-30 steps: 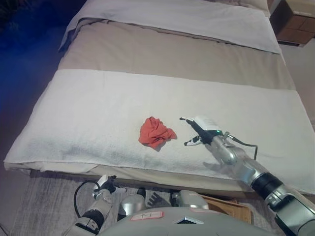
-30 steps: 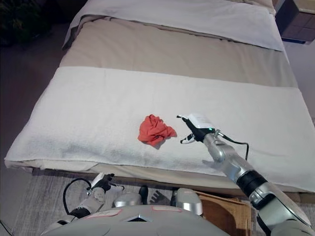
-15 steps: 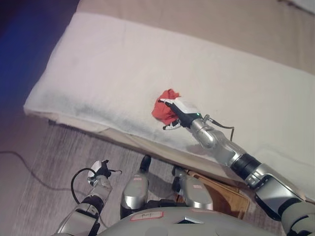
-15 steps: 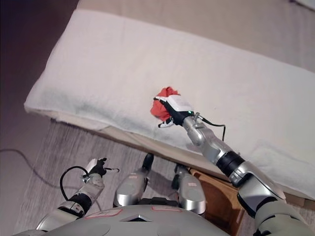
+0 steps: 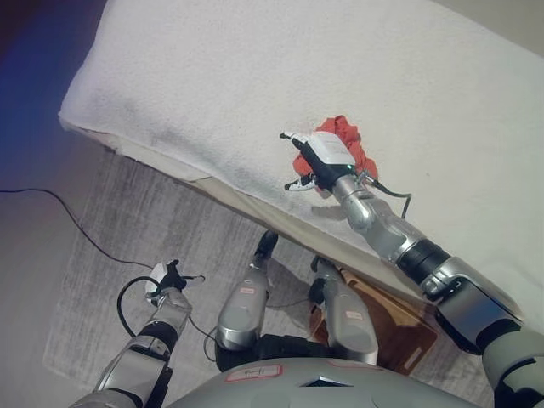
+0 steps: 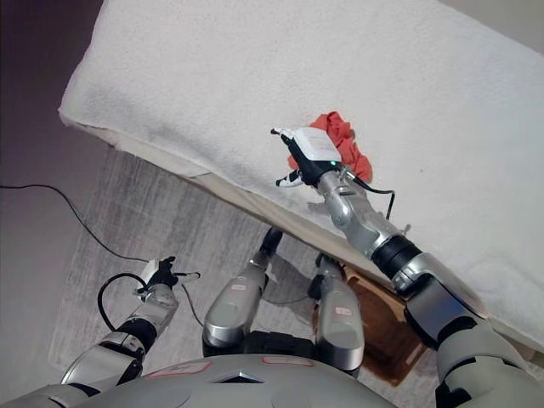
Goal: Put the clothes on the bed into the basket.
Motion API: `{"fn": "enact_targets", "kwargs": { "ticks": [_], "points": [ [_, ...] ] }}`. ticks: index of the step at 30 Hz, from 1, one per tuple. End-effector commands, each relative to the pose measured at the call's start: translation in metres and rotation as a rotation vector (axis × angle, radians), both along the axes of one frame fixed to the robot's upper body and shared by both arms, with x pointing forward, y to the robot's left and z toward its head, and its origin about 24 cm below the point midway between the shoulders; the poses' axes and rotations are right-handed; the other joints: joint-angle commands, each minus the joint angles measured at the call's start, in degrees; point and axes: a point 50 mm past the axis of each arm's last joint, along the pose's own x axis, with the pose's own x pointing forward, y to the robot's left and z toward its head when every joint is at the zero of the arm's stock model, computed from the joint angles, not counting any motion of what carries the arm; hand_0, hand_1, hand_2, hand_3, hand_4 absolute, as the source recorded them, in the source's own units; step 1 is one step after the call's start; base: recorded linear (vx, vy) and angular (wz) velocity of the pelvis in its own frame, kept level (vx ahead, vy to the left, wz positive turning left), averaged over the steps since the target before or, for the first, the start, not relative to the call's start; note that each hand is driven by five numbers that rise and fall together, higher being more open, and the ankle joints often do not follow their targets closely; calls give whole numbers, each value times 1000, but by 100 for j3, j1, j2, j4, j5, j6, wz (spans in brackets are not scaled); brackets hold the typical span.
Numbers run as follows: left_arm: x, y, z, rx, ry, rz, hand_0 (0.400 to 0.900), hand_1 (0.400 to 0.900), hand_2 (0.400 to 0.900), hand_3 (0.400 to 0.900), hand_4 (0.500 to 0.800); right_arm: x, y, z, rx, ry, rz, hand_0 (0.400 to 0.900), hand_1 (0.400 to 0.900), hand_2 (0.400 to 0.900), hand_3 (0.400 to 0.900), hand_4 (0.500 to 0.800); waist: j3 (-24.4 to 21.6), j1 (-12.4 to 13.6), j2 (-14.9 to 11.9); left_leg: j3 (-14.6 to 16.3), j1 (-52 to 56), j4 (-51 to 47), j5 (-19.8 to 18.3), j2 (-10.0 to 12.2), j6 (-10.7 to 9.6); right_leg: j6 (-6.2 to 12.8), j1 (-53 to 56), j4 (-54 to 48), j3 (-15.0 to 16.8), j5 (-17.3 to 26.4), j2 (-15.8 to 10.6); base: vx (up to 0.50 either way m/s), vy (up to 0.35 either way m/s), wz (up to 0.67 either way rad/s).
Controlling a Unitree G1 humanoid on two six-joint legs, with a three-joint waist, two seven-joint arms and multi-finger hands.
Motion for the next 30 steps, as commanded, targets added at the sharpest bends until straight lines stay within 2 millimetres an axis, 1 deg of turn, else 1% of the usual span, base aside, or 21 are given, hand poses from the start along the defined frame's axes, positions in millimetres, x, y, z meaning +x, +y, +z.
{"fn": "enact_targets", "kwargs": {
  "ticks": [1, 3, 6, 9, 14, 18, 20, 22, 25, 28, 30],
  "points": [
    [-30, 36, -1, 129, 85, 65, 900, 900, 900, 900, 800, 6, 16, 29, 39, -165, 52, 900, 900, 900, 900, 800, -380, -6, 18, 705, 65, -617, 517, -78, 243, 126, -590, 1419, 726, -913, -155, 40, -38, -18],
    [-32, 36, -2, 122, 93, 73, 900, 900, 900, 900, 800, 7, 15, 31, 17, -175, 52, 900, 900, 900, 900, 800, -414, -36, 73, 760, 60, -630, 484, -44, 230, 118, -657, 1458, 781, -940, -128, 47, -54, -18],
    [-28, 36, -1, 117, 85, 79, 900, 900, 900, 900, 800, 9, 14, 34, -11, -191, 54, 900, 900, 900, 900, 800, -448, -103, 179, 806, 40, -630, 460, -19, 191, 105, -759, 1526, 838, -987, -89, 43, -63, -11],
    [-23, 33, -1, 109, 77, 76, 900, 900, 900, 900, 800, 13, 5, 38, -50, -218, 29, 900, 900, 900, 900, 800, -479, -192, 277, 831, 23, -630, 459, 8, 136, 80, -804, 1545, 863, -1033, -67, 45, -66, -1],
    [-28, 29, -4, 88, 91, 69, 900, 900, 900, 900, 800, 19, -18, 39, -94, -231, -54, 900, 900, 900, 900, 800, -495, -304, 359, 903, 70, -630, 426, 59, 94, 57, -868, 1637, 951, -1085, 15, 43, -73, -10],
    [-26, 28, -4, 82, 93, 76, 900, 900, 900, 900, 800, 20, -27, 38, -108, -224, -81, 900, 900, 900, 900, 800, -497, -369, 422, 957, 96, -630, 403, 80, 94, 59, -933, 1679, 1030, -1094, 59, 31, -44, -14],
    [-24, 28, -3, 82, 87, 77, 900, 900, 900, 900, 800, 20, -28, 38, -106, -222, -85, 900, 900, 900, 900, 800, -479, -394, 451, 981, 58, -630, 410, 85, 85, 58, -993, 1696, 1061, -1097, 77, 6, -31, -5],
    [-17, 30, 0, 87, 70, 90, 900, 900, 900, 900, 800, 22, -26, 45, -107, -242, -75, 900, 900, 900, 900, 800, -409, -440, 493, 1032, -41, -630, 446, 87, 67, 48, -1134, 1751, 1073, -1099, 81, -19, -14, 1],
    [-18, 32, 0, 92, 76, 102, 900, 900, 900, 900, 800, 28, -32, 57, -122, -286, -105, 900, 900, 900, 900, 800, -333, -471, 564, 1075, -270, -630, 516, 75, 25, 22, -1378, 1813, 1076, -1084, 70, -33, -41, 7],
    [-25, 31, -3, 92, 97, 103, 900, 900, 900, 900, 800, 34, -37, 69, -132, -324, -134, 900, 900, 900, 900, 800, -280, -468, 651, 1159, -424, -630, 559, 78, -1, -5, -1658, 1970, 1164, -1078, 82, -18, -14, -10],
    [-34, 33, -6, 90, 115, 105, 900, 900, 900, 900, 800, 39, -37, 79, -145, -350, -136, 900, 900, 900, 900, 800, -238, -428, 717, 1198, -489, -630, 573, 61, -9, -20, -1829, 2063, 1277, -1076, 109, -5, 5, -22]
  ]
}}
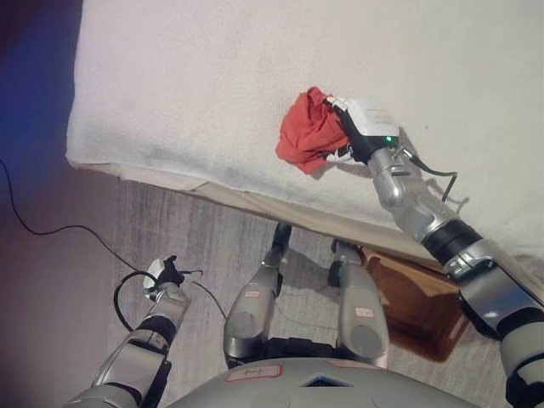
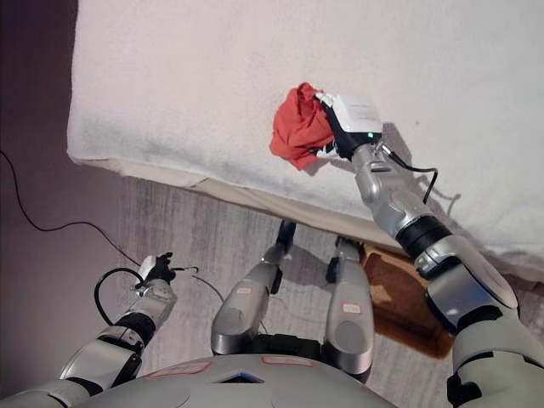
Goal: Put the clothes on the bed into the basket.
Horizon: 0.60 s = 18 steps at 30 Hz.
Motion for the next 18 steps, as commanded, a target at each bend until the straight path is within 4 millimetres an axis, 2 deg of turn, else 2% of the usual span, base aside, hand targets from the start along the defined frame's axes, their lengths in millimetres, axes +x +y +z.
{"fn": "enact_targets", "kwargs": {
  "ticks": [1, 4, 5, 6, 7, 8, 9, 10, 12, 13, 15, 17, 18],
  "points": [
    [-42, 30, -9, 102, 128, 75, 900, 900, 900, 900, 800, 12, 20, 44, -3, -197, 74, 900, 900, 900, 900, 800, -108, 48, 85, 604, 205, -430, 280, 28, 44, 84, -309, 1060, 601, -895, 203, 4, -12, -15],
    [-36, 33, -5, 102, 100, 86, 900, 900, 900, 900, 800, 15, 20, 56, -3, -232, 74, 900, 900, 900, 900, 800, -73, 85, 157, 576, 98, -430, 303, 16, 21, 92, -512, 1130, 643, -882, 203, 0, -13, -7],
    [-33, 33, -4, 101, 90, 86, 900, 900, 900, 900, 800, 15, 21, 56, -1, -234, 77, 843, 843, 843, 843, 766, -59, 75, 166, 573, 73, -430, 305, 20, 21, 95, -554, 1160, 639, -885, 200, 0, 0, 0],
    [-30, 33, -2, 103, 75, 92, 900, 900, 900, 900, 800, 15, 24, 58, 0, -239, 81, 649, 649, 649, 649, 649, -31, 71, 170, 567, 52, -430, 306, 18, 22, 107, -611, 1211, 643, -896, 201, 0, 0, 0],
    [-26, 33, 0, 103, 63, 97, 900, 900, 900, 900, 800, 16, 25, 60, 1, -246, 85, 606, 606, 606, 606, 624, -9, 66, 164, 563, 35, -430, 309, 14, 24, 108, -664, 1245, 662, -896, 209, 0, 0, 0],
    [-22, 33, 1, 104, 50, 97, 900, 900, 900, 900, 800, 15, 28, 61, 13, -249, 93, 525, 525, 525, 525, 575, 15, 49, 162, 560, 3, -430, 310, 12, 24, 102, -722, 1273, 685, -898, 214, 0, 0, 0],
    [-20, 33, 2, 104, 43, 96, 900, 900, 900, 900, 800, 15, 29, 62, 18, -251, 97, 506, 506, 506, 506, 564, 23, 45, 164, 564, -32, -430, 315, 19, 24, 102, -769, 1289, 681, -898, 203, -11, -17, 10],
    [-19, 33, 3, 104, 38, 99, 900, 900, 900, 900, 800, 16, 30, 66, 21, -263, 98, 518, 518, 518, 518, 571, 46, 42, 163, 547, -57, -430, 321, 23, 24, 100, -818, 1327, 662, -923, 187, -15, -22, 11],
    [-19, 34, 3, 107, 31, 111, 900, 900, 900, 900, 800, 17, 34, 75, 33, -292, 107, 580, 580, 580, 580, 608, 97, 39, 142, 530, -151, -430, 335, 15, 18, 98, -931, 1372, 674, -927, 191, -20, -17, 8],
    [-19, 34, 3, 107, 30, 115, 900, 900, 900, 900, 800, 18, 33, 77, 39, -300, 104, 582, 582, 582, 582, 609, 109, 44, 136, 523, -202, -430, 350, 17, 8, 95, -995, 1388, 678, -929, 178, -9, -12, 4],
    [-22, 35, 2, 102, 31, 126, 900, 900, 900, 900, 800, 19, 32, 85, 46, -324, 95, 541, 541, 541, 541, 585, 135, 60, 105, 531, -272, -430, 360, 20, 0, 99, -1105, 1434, 698, -926, 186, 0, 0, 0],
    [-23, 32, 1, 93, 30, 126, 900, 900, 900, 900, 800, 20, 30, 86, 60, -326, 81, 541, 541, 541, 541, 585, 191, 59, 85, 526, -287, -430, 363, 12, -10, 92, -1146, 1499, 708, -942, 172, 5, -18, 6],
    [-23, 31, 1, 88, 28, 128, 900, 900, 900, 900, 800, 20, 28, 87, 68, -331, 73, 400, 400, 400, 400, 500, 200, 60, 82, 525, -304, -430, 369, 9, -14, 96, -1169, 1522, 695, -942, 165, 17, -8, 5]
  ]
}}
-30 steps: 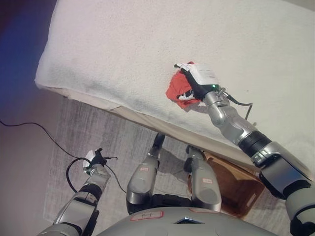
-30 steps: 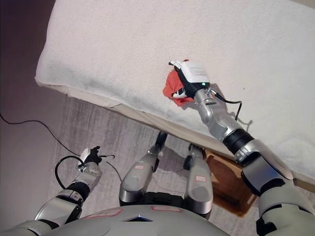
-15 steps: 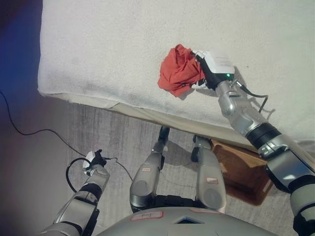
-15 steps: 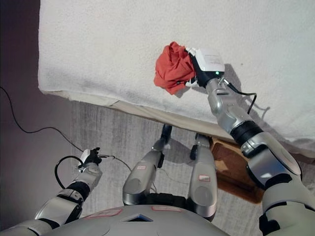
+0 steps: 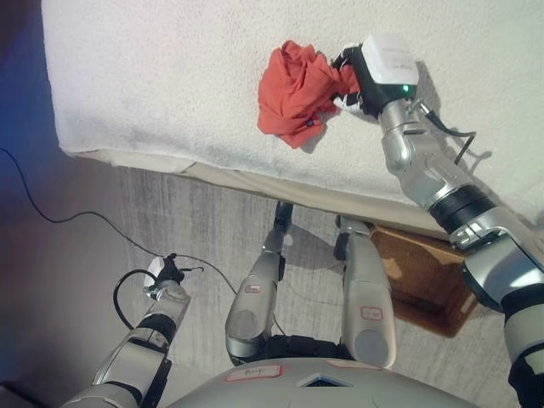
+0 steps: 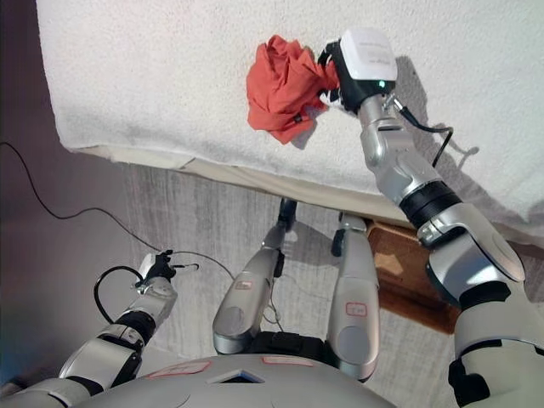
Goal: Put the clothes on the bed into the basket.
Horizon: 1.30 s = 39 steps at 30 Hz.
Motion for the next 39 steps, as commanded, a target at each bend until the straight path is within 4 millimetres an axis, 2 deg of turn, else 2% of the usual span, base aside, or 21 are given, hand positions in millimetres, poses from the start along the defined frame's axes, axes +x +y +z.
{"fn": "enact_targets", "kwargs": {
  "ticks": [1, 4, 9, 14, 18, 22, 23, 24, 25, 26, 28, 29, 30, 32, 33, 35, 36, 37, 39],
  "points": [
    [-31, 33, -4, 106, 71, 106, 900, 900, 900, 900, 800, -1, 16, 22, 50, -112, 68, 400, 400, 400, 400, 500, -46, 69, -62, 406, 365, -365, 296, -126, -5, 339, 129, 366, 542, -484, 107, 0, 0, 0],
    [-32, 33, -4, 107, 73, 111, 900, 900, 900, 900, 800, -3, 14, 18, 73, -106, 62, 400, 400, 400, 400, 500, -46, 57, -81, 401, 403, -365, 263, -135, 23, 344, 150, 365, 584, -478, 121, 21, 17, -8],
    [-22, 32, 0, 111, 48, 115, 900, 900, 900, 900, 800, -7, 15, 6, 88, -72, 71, 400, 400, 400, 400, 500, -116, -22, -93, 471, 564, -365, 178, -163, 50, 361, 281, 289, 652, -430, 144, 21, 43, -14],
    [-26, 32, -3, 109, 72, 125, 900, 900, 900, 900, 800, -11, 16, -7, 129, -29, 76, 400, 400, 400, 400, 500, -173, -101, -117, 541, 750, -365, 107, -158, 70, 385, 550, 116, 754, -360, 211, 33, 42, -20],
    [-30, 29, -6, 102, 90, 123, 900, 900, 900, 900, 800, -16, 8, -25, 159, 24, 48, 400, 400, 400, 400, 500, -250, -196, -127, 631, 963, -365, 48, -163, 107, 421, 856, -77, 835, -271, 234, 35, 61, -20],
    [-35, 26, -10, 98, 112, 123, 900, 900, 900, 900, 800, -29, -12, -59, 201, 115, -20, 400, 400, 400, 400, 500, -439, -376, -176, 762, 1320, -365, -82, -163, 176, 475, 1381, -517, 972, -92, 268, 48, 73, -27],
    [-36, 26, -10, 98, 113, 123, 900, 900, 900, 900, 800, -29, -12, -60, 201, 116, -21, 400, 400, 400, 400, 500, -432, -371, -173, 765, 1334, -365, -85, -158, 177, 475, 1402, -537, 974, -83, 273, 54, 78, -31],
    [-39, 25, -12, 95, 127, 118, 900, 900, 900, 900, 800, -38, -22, -78, 215, 169, -59, 400, 400, 400, 400, 500, -542, -458, -206, 839, 1473, -365, -142, -162, 212, 505, 1647, -765, 1063, -2, 273, 38, 58, -24],
    [-39, 25, -12, 96, 127, 117, 900, 900, 900, 900, 800, -38, -22, -78, 216, 169, -59, 400, 400, 400, 400, 500, -530, -451, -204, 844, 1493, -365, -147, -157, 213, 506, 1677, -789, 1066, 9, 278, 63, 104, -43],
    [-43, 21, -15, 87, 141, 115, 900, 900, 900, 900, 800, -48, -35, -95, 234, 217, -105, 400, 400, 400, 400, 500, -643, -536, -254, 913, 1618, -365, -199, -171, 242, 529, 1886, -1013, 1143, 110, 262, 39, 63, -32],
    [-46, 21, -16, 85, 149, 116, 900, 900, 900, 900, 800, -53, -41, -101, 241, 235, -124, 400, 400, 400, 400, 500, -692, -555, -280, 969, 1699, -365, -235, -160, 259, 540, 2017, -1149, 1184, 162, 258, 32, 59, -35],
    [-50, 21, -17, 83, 159, 124, 900, 900, 900, 900, 800, -61, -56, -113, 249, 268, -181, 400, 400, 400, 400, 500, -824, -625, -352, 1051, 1826, -365, -281, -165, 297, 567, 2222, -1375, 1284, 269, 252, 22, 53, -43],
    [-52, 22, -18, 84, 168, 127, 900, 900, 900, 900, 800, -66, -63, -119, 255, 286, -209, 400, 400, 400, 400, 500, -891, -657, -399, 1109, 1904, -365, -318, -167, 315, 574, 2322, -1492, 1333, 330, 253, 24, 67, -55],
    [-55, 23, -19, 86, 178, 129, 900, 900, 900, 900, 800, -70, -69, -124, 255, 304, -233, 400, 400, 400, 400, 500, -946, -670, -442, 1173, 1977, -365, -349, -162, 329, 582, 2416, -1583, 1376, 382, 258, 15, 40, -33],
    [-59, 26, -19, 88, 186, 142, 900, 900, 900, 900, 800, -79, -82, -135, 263, 333, -290, 400, 400, 400, 400, 500, -1079, -725, -514, 1284, 2103, -365, -404, -171, 355, 613, 2571, -1752, 1447, 476, 263, 11, 55, -38],
    [-63, 28, -20, 91, 197, 151, 900, 900, 900, 900, 800, -87, -94, -146, 273, 369, -353, 400, 400, 400, 400, 500, -1195, -775, -592, 1399, 2217, -365, -454, -175, 374, 644, 2722, -1937, 1531, 577, 266, 6, 50, -37],
    [-63, 28, -20, 91, 197, 151, 900, 900, 900, 900, 800, -88, -94, -146, 273, 369, -354, 400, 400, 400, 400, 500, -1191, -767, -594, 1405, 2225, -365, -457, -174, 375, 645, 2733, -1948, 1538, 583, 267, 2, 40, -40],
    [-68, 29, -21, 99, 212, 155, 900, 900, 900, 900, 800, -100, -107, -162, 286, 413, -428, 400, 400, 400, 400, 500, -1311, -829, -669, 1528, 2313, -365, -503, -179, 395, 696, 2827, -2087, 1636, 691, 281, -6, 31, -39],
    [-70, 30, -21, 100, 221, 159, 900, 900, 900, 900, 800, -104, -109, -168, 294, 434, -452, 400, 400, 400, 400, 500, -1355, -836, -703, 1595, 2348, -365, -524, -177, 402, 715, 2862, -2155, 1688, 740, 291, -12, 28, -37]
  ]
}}
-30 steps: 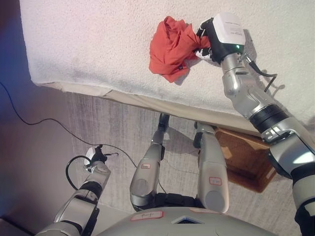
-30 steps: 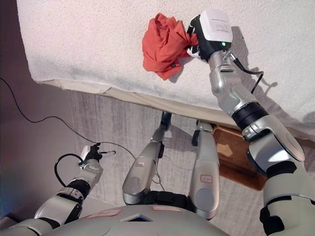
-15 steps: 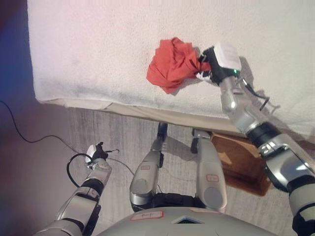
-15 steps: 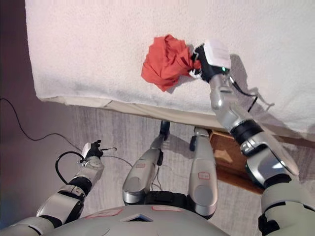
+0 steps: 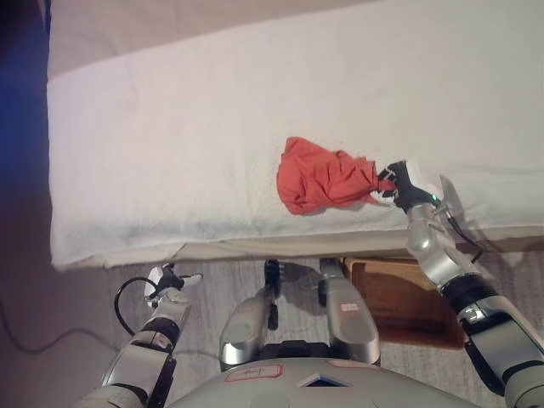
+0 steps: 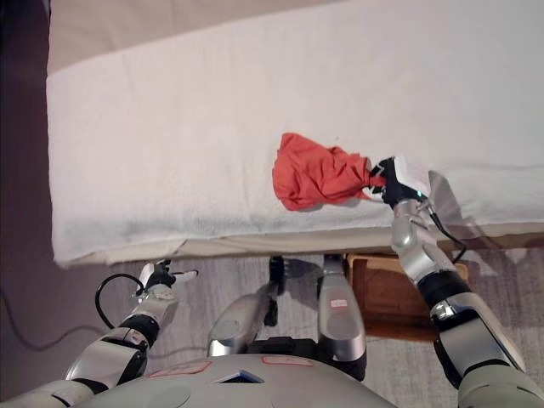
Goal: Put the clothes on the bed into the basket.
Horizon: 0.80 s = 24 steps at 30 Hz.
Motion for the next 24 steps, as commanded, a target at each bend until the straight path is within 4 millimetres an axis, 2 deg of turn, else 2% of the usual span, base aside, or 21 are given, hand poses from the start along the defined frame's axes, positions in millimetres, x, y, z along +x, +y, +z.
{"fn": "enact_targets", "kwargs": {
  "ticks": [1, 4, 6, 11, 12, 15, 16, 17, 18, 21, 22, 24],
  "points": [
    [-49, 32, -8, 121, 172, 54, 900, 900, 900, 900, 800, -12, -15, -13, 8, 15, -99, 400, 400, 400, 400, 500, -666, -91, -202, 471, -11, -32, -154, -223, 116, 429, 81, 44, 670, -168, -38, -12, 22, -26],
    [-52, 34, -8, 126, 183, 61, 900, 900, 900, 900, 800, -21, -22, -22, 22, 49, -153, 400, 400, 400, 400, 500, -759, -129, -248, 617, 36, -32, -194, -222, 119, 472, 115, -33, 757, -102, -23, -15, 28, -37],
    [-58, 37, -9, 135, 205, 68, 900, 900, 900, 900, 800, -40, -33, -41, 45, 118, -254, 400, 400, 400, 400, 500, -868, -215, -285, 758, 146, -32, -235, -211, 133, 517, 161, -1, 860, -80, 17, 14, 18, -34],
    [-64, 38, -10, 140, 241, 65, 900, 900, 900, 900, 800, -77, -54, -70, 101, 235, -470, 400, 400, 400, 400, 500, -1063, -346, -312, 916, 299, -32, -313, -201, 149, 568, 298, -3, 944, -91, 55, 17, 11, -20],
    [-64, 38, -10, 140, 241, 65, 900, 900, 900, 900, 800, -77, -54, -70, 101, 235, -470, 400, 400, 400, 400, 500, -1063, -344, -313, 917, 301, -32, -314, -201, 149, 568, 299, -3, 945, -92, 56, 14, 5, -8],
    [-61, 44, -8, 154, 238, 66, 900, 900, 900, 900, 800, -105, -68, -85, 109, 318, -612, 400, 400, 400, 400, 500, -1185, -431, -313, 959, 397, -32, -353, -194, 154, 598, 384, 8, 954, -115, 67, 8, 3, -4],
    [-61, 44, -8, 154, 238, 66, 900, 900, 900, 900, 800, -105, -68, -85, 109, 318, -612, 400, 400, 400, 400, 500, -1183, -431, -314, 959, 399, -32, -353, -194, 154, 598, 386, 8, 953, -115, 68, 19, 3, -5],
    [-59, 47, -6, 163, 238, 66, 900, 900, 900, 900, 800, -122, -75, -91, 116, 355, -690, 400, 400, 400, 400, 500, -1242, -477, -301, 978, 447, -32, -379, -194, 159, 604, 426, 16, 955, -128, 74, 11, 4, -3],
    [-59, 47, -6, 164, 238, 66, 900, 900, 900, 900, 800, -122, -75, -91, 116, 354, -690, 400, 400, 400, 400, 500, -1240, -477, -302, 978, 449, -32, -380, -193, 159, 604, 429, 16, 955, -129, 74, 20, 7, -5],
    [-61, 48, -6, 167, 251, 61, 900, 900, 900, 900, 800, -145, -82, -99, 150, 396, -813, 400, 400, 400, 400, 500, -1322, -541, -287, 1023, 514, -32, -418, -189, 167, 630, 483, 6, 990, -127, 82, 16, 7, -6],
    [-61, 48, -6, 167, 251, 61, 900, 900, 900, 900, 800, -145, -82, -99, 150, 396, -813, 400, 400, 400, 400, 500, -1322, -540, -287, 1023, 514, -32, -418, -189, 167, 630, 483, 6, 990, -127, 82, 1, 2, -10],
    [-59, 49, -5, 172, 251, 52, 900, 900, 900, 900, 800, -163, -92, -100, 156, 418, -922, 400, 400, 400, 400, 500, -1385, -580, -265, 1064, 546, -32, -445, -193, 173, 650, 500, 0, 1022, -125, 95, -3, 0, -10]
  ]
}}
